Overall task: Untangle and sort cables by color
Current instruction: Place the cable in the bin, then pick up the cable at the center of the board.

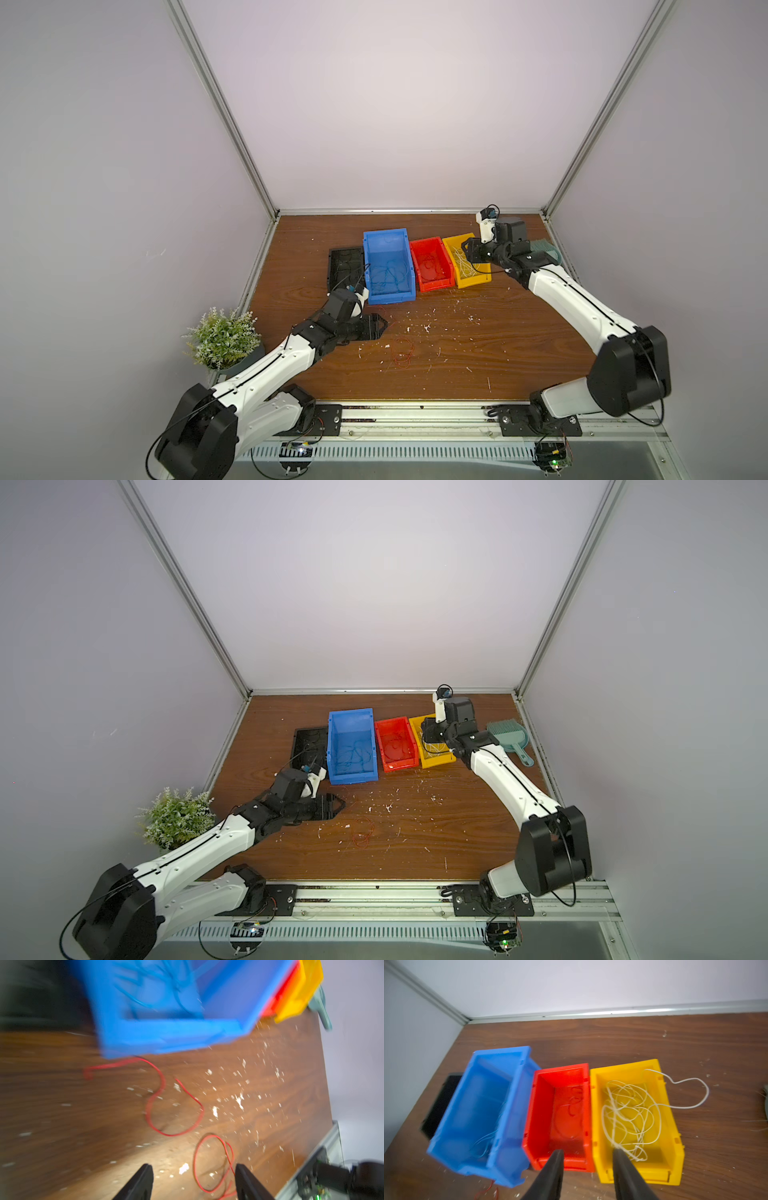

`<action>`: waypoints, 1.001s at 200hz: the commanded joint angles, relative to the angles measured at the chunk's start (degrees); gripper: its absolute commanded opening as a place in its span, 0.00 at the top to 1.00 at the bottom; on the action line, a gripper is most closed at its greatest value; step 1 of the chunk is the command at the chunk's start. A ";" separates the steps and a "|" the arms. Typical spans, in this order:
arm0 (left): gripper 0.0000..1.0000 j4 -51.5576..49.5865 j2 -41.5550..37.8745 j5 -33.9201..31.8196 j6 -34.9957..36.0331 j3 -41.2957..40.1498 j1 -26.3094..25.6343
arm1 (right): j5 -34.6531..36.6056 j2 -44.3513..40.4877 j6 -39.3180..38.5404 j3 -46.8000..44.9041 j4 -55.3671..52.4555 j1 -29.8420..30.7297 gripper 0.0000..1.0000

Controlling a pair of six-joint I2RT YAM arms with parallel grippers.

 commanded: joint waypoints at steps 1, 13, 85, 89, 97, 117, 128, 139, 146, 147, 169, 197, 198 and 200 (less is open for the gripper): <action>0.31 -2.55 -3.02 -0.55 -2.50 -0.27 4.12 | -2.02 -5.23 -4.44 -5.50 -6.79 7.90 0.50; 0.31 -1.84 -4.16 1.85 -3.96 -1.24 7.40 | -5.92 -6.95 -4.16 -8.93 -6.17 12.45 0.48; 0.20 -8.33 -7.07 1.45 -10.13 -1.78 23.63 | -2.63 1.03 -26.08 -13.62 6.56 33.79 0.32; 0.18 -9.46 -7.15 0.31 -10.19 -1.42 23.81 | -2.19 1.65 -28.65 -13.81 7.69 34.27 0.31; 0.09 -11.97 -7.17 -2.74 -10.44 -0.49 23.87 | -1.31 2.82 -33.24 -14.71 10.62 34.64 0.31; 0.02 -17.09 -6.62 -8.49 -10.76 1.72 23.95 | -0.86 6.62 -43.27 -15.53 16.23 34.56 0.30; 0.02 -18.39 -6.22 -9.49 -10.58 2.33 23.96 | -0.69 9.23 -47.06 -14.24 17.47 34.56 0.30; 0.02 -18.85 -6.03 -9.99 -10.85 2.53 24.04 | -0.92 12.44 -49.59 -11.78 17.17 34.48 0.30; 0.02 -18.82 -6.07 -10.08 -11.03 2.51 24.05 | -0.45 14.59 -50.69 -9.97 16.39 34.42 0.30; 0.02 -18.82 -6.09 -10.14 -11.03 2.51 24.10 | -0.43 14.92 -50.87 -9.63 16.19 34.40 0.30; 0.02 -18.83 -6.29 -10.77 -11.25 2.52 24.14 | -0.83 21.62 -54.68 -2.76 11.01 34.06 0.30; 0.02 -18.83 -6.13 -11.12 -10.87 2.60 24.32 | -3.68 27.42 -55.44 2.14 8.09 33.25 0.35; 0.02 -18.82 -6.12 -11.19 -10.82 2.60 24.32 | -3.84 27.57 -55.44 2.31 7.95 33.24 0.36; 0.02 -18.79 -6.12 -11.12 -10.77 2.65 24.32 | -4.04 27.91 -55.44 2.66 7.62 33.24 0.36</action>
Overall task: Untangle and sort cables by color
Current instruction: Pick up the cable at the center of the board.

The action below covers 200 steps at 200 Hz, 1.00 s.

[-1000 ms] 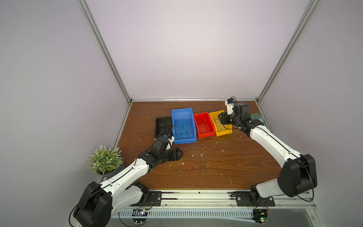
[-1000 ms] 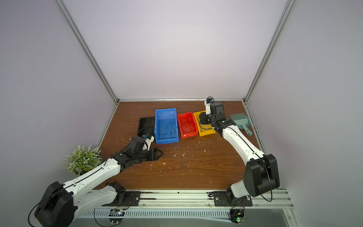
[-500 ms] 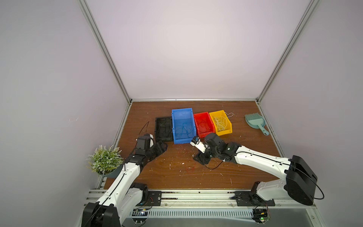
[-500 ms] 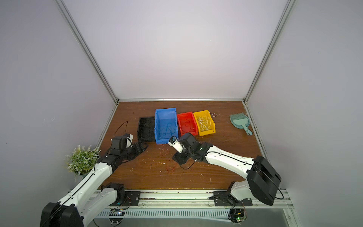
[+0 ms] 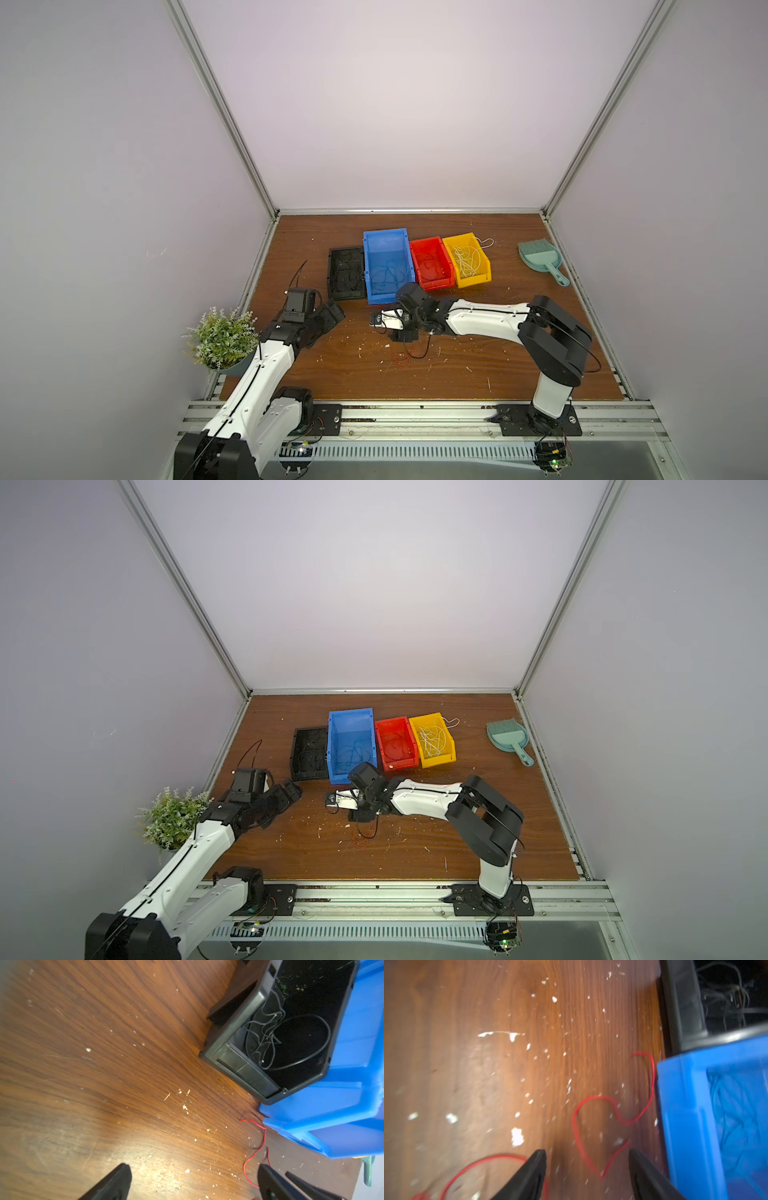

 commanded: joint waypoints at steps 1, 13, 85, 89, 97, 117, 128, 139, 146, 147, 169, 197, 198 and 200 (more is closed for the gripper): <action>0.02 -2.06 0.24 -1.96 0.16 1.36 0.88 | -2.49 2.22 -3.99 4.26 -3.52 -0.66 0.37; 0.02 -2.05 0.17 -2.15 0.47 1.38 0.88 | -3.11 3.83 -3.82 5.93 -5.11 -0.79 0.43; 0.03 -2.06 -0.85 -2.87 3.67 1.66 0.88 | -6.00 2.19 -1.92 5.22 -8.04 -1.43 1.00; 0.03 -2.04 -1.01 -2.92 4.07 1.73 0.84 | -6.57 1.48 -1.55 5.16 -8.02 -1.41 1.00; 0.03 -2.03 -1.28 -3.14 4.66 1.82 0.88 | -7.66 -0.39 -0.63 4.81 -7.54 -1.40 1.00; 0.04 -1.94 -2.33 -2.42 6.09 1.91 0.88 | -9.85 -6.66 2.65 3.74 -6.53 -1.40 1.00; 0.04 -1.71 -2.77 -0.15 8.07 2.29 0.88 | -10.80 -10.56 4.87 3.28 -6.70 -1.64 1.00; 0.05 -1.72 -2.85 1.78 9.56 2.89 0.52 | -11.25 -14.65 8.76 2.48 -5.68 -2.49 1.00; 0.05 -1.71 -2.86 2.35 10.04 3.28 -0.13 | -11.64 -17.12 11.72 1.89 -4.93 -3.43 1.00; 0.05 -1.67 -2.89 2.40 10.07 3.34 -0.28 | -11.72 -17.49 11.99 1.80 -4.80 -3.65 1.00; 0.05 -0.90 -2.21 0.29 10.76 4.61 -6.62 | -14.13 -24.10 22.93 -0.48 -2.30 -9.84 1.00; 0.07 -0.19 0.95 -1.72 9.94 6.34 -14.92 | -18.32 -27.52 32.45 -2.46 -2.48 -19.99 1.00; 0.07 -0.16 1.08 -1.72 10.02 6.41 -15.15 | -18.36 -27.53 32.65 -2.48 -2.48 -20.42 1.00; 0.07 -0.01 1.29 -1.77 10.17 6.50 -15.67 | -18.43 -27.51 32.90 -2.50 -2.85 -20.76 1.00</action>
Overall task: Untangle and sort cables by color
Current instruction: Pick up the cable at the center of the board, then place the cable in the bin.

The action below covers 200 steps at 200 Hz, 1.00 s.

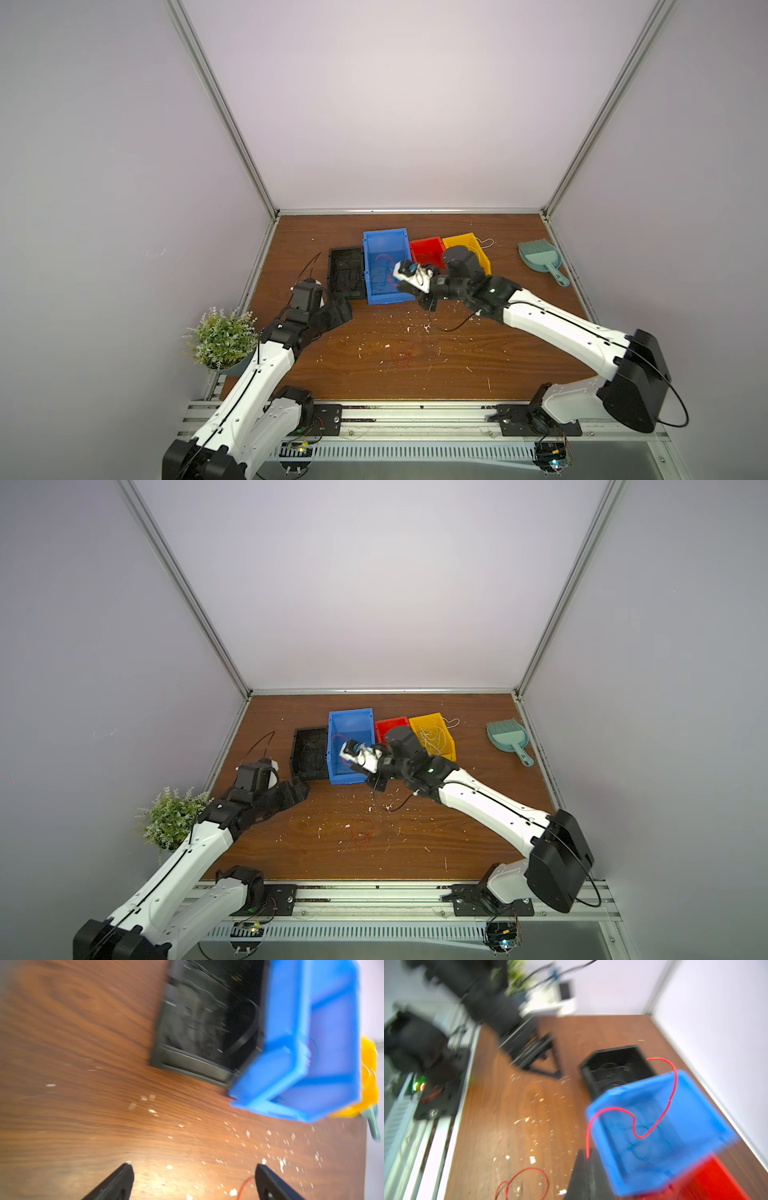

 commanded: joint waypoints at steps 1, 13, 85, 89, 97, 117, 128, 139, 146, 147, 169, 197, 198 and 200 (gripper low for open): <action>0.07 0.39 2.23 -1.48 1.61 1.90 -5.58 | -4.20 -0.35 11.93 -2.22 -0.52 -6.89 1.00; 0.09 0.96 3.34 -1.60 2.65 1.91 -8.41 | -5.64 0.65 12.92 -1.69 -2.12 -9.81 1.00; 0.13 4.41 8.16 0.62 5.21 1.05 -18.31 | -5.85 18.33 15.01 6.70 -4.03 -16.16 1.00; 0.13 4.49 8.28 0.71 5.36 1.01 -18.63 | -5.75 19.59 15.02 7.52 -3.98 -16.16 1.00; 0.13 4.63 8.54 1.03 5.57 1.01 -19.04 | -5.89 22.16 14.94 9.39 -4.14 -16.16 1.00; 0.14 5.06 8.66 1.76 5.76 0.84 -19.32 | -3.13 27.83 14.70 15.30 -6.89 -16.07 0.98; 0.15 5.32 8.44 1.91 5.92 0.60 -19.28 | -1.41 29.29 14.88 17.55 -7.67 -16.08 0.93; 0.15 5.55 8.22 1.93 5.92 0.33 -19.33 | 0.58 29.35 15.44 18.23 -7.38 -16.02 0.81; 0.15 5.64 8.06 1.88 5.88 0.16 -19.32 | 1.29 28.95 15.38 18.34 -7.18 -15.98 0.78; 0.15 5.71 8.05 1.78 5.86 0.14 -19.34 | 1.34 28.86 15.38 18.30 -7.18 -15.98 0.77; 0.15 6.28 7.57 0.66 5.16 0.20 -19.31 | 4.78 26.09 14.76 17.01 -7.18 -15.55 0.69; 0.13 7.44 6.22 -1.70 3.67 0.55 -19.15 | 6.51 18.58 13.86 11.10 -8.49 -14.18 0.66; 0.13 7.40 6.21 -1.90 3.52 0.61 -19.08 | 6.55 18.27 13.74 10.81 -8.58 -14.11 0.66; 0.13 7.19 6.20 -2.29 3.26 0.80 -18.92 | 6.62 17.56 13.53 10.09 -8.78 -13.82 0.65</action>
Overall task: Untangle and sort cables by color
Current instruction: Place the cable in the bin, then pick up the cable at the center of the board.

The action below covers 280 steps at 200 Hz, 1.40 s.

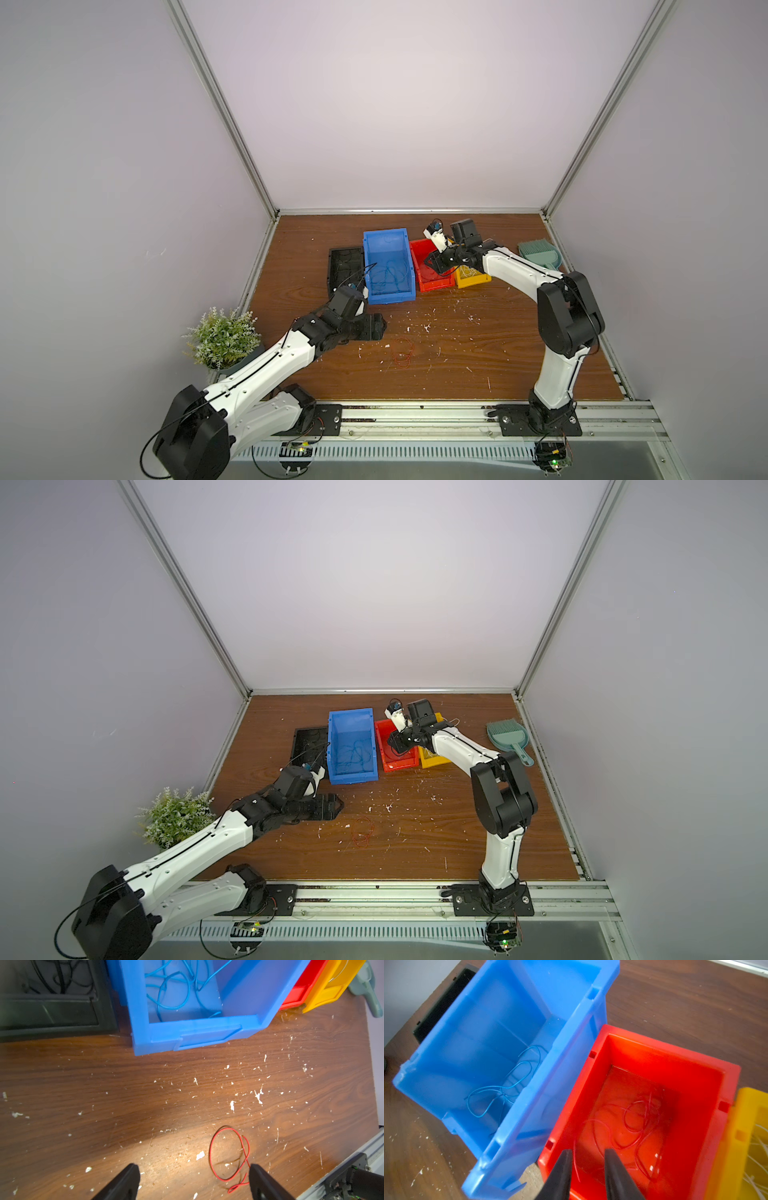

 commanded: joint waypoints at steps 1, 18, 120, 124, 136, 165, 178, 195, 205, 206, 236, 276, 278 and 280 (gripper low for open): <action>0.13 0.93 -1.43 -3.20 -1.49 0.31 -0.10 | 2.69 -9.50 -1.33 -4.41 -1.91 2.00 0.65; 0.12 -0.84 -1.75 -4.53 -4.25 0.97 3.32 | 4.30 -16.23 -2.40 -11.07 -3.14 6.05 0.61; 0.03 -1.27 -6.05 0.55 -11.12 -1.25 29.82 | 4.72 -24.32 -10.82 -32.48 -0.01 31.39 0.44; 0.03 -1.23 -6.01 0.58 -11.18 -1.29 29.82 | 4.74 -23.60 -11.91 -32.49 0.33 31.43 0.44; 0.03 -1.06 -5.79 0.81 -11.37 -1.58 29.90 | 6.08 -21.30 -14.79 -32.37 2.19 31.40 0.43; 0.03 -1.05 -6.15 0.92 -11.38 -1.95 29.91 | 6.17 -14.47 -17.52 -28.82 2.35 31.42 0.41; 0.03 -1.12 -6.66 0.82 -11.11 -2.11 29.91 | 3.97 -13.11 -17.92 -28.02 3.14 31.51 0.40; 0.03 -1.12 -7.14 0.47 -10.86 -2.39 29.91 | 2.61 -12.55 -18.26 -27.84 4.87 31.53 0.38; 0.03 -1.05 -7.31 0.54 -10.75 -2.69 29.89 | 2.37 -12.27 -18.66 -27.71 5.73 31.59 0.38; 0.03 -1.01 -7.32 0.55 -10.75 -2.72 29.90 | 2.37 -12.26 -18.70 -27.66 5.76 31.59 0.38; 0.03 -0.51 -7.75 1.06 -10.66 -3.62 29.91 | 0.92 -8.99 -19.27 -26.05 5.53 31.77 0.41; 0.03 -0.52 -8.07 1.29 -9.96 -3.89 29.91 | 1.03 -8.84 -19.96 -26.04 5.41 31.98 1.00; 0.03 -0.52 -8.10 1.33 -9.96 -3.89 29.91 | 0.98 -9.17 -19.86 -26.15 5.48 31.96 1.00; 0.03 -0.46 -8.11 1.42 -9.89 -3.89 29.91 | 0.98 -9.58 -19.70 -26.24 5.52 31.97 1.00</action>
